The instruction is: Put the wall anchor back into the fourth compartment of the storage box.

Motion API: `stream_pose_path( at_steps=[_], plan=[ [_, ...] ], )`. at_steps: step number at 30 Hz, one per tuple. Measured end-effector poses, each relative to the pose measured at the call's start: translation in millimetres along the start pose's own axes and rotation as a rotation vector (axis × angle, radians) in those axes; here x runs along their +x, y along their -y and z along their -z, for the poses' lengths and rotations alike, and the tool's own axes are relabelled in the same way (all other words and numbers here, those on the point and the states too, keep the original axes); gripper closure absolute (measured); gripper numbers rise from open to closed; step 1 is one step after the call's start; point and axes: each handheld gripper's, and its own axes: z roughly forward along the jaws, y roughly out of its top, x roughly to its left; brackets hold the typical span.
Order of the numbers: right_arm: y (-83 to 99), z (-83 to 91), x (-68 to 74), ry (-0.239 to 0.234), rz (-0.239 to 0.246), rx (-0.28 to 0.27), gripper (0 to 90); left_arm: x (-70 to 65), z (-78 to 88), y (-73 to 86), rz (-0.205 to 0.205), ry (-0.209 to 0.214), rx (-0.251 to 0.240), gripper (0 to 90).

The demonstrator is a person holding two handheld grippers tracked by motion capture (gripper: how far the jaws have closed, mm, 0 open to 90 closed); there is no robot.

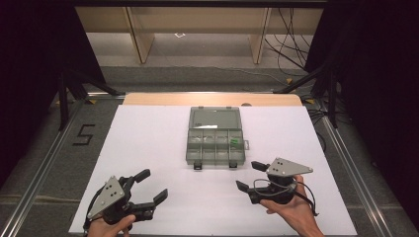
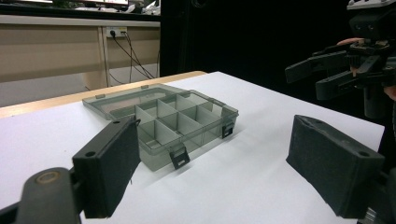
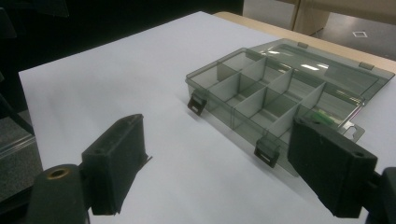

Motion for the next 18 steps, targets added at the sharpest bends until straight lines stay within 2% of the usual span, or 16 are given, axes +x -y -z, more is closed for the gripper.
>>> stream_pose_path(
  at_steps=[2, 3, 4, 9, 11, 12, 18],
  plan=[
    [1.3, 0.9, 1.9, 0.004, 0.004, -0.013, 19.3, 0.0, -0.1, 0.1, 0.000, 0.000, 0.001, 16.1],
    [1.6, 2.1, 2.6, 0.003, 0.004, -0.001, 19.3, 0.1, -0.1, 0.1, -0.002, 0.001, 0.002, 16.1],
    [2.5, 3.1, 3.4, 0.015, 0.007, -0.010, 19.3, 0.1, -0.1, 0.1, -0.002, 0.000, 0.002, 16.1],
    [6.8, 6.7, 6.6, 0.014, -0.004, -0.007, 19.2, 0.0, 0.0, 0.1, -0.001, 0.000, 0.001, 16.1],
    [8.5, 8.6, 6.6, 0.022, 0.006, -0.011, 19.0, 0.0, 0.0, 0.0, -0.001, 0.000, 0.001, 16.1],
    [9.8, 9.6, 7.6, 0.023, -0.007, -0.008, 19.0, 0.0, -0.1, 0.0, -0.001, 0.000, 0.001, 16.1],
    [15.1, 12.4, 9.5, 0.024, -0.012, -0.003, 18.9, -0.1, 0.1, -0.2, 0.001, 0.000, -0.001, 16.1]
  ],
)
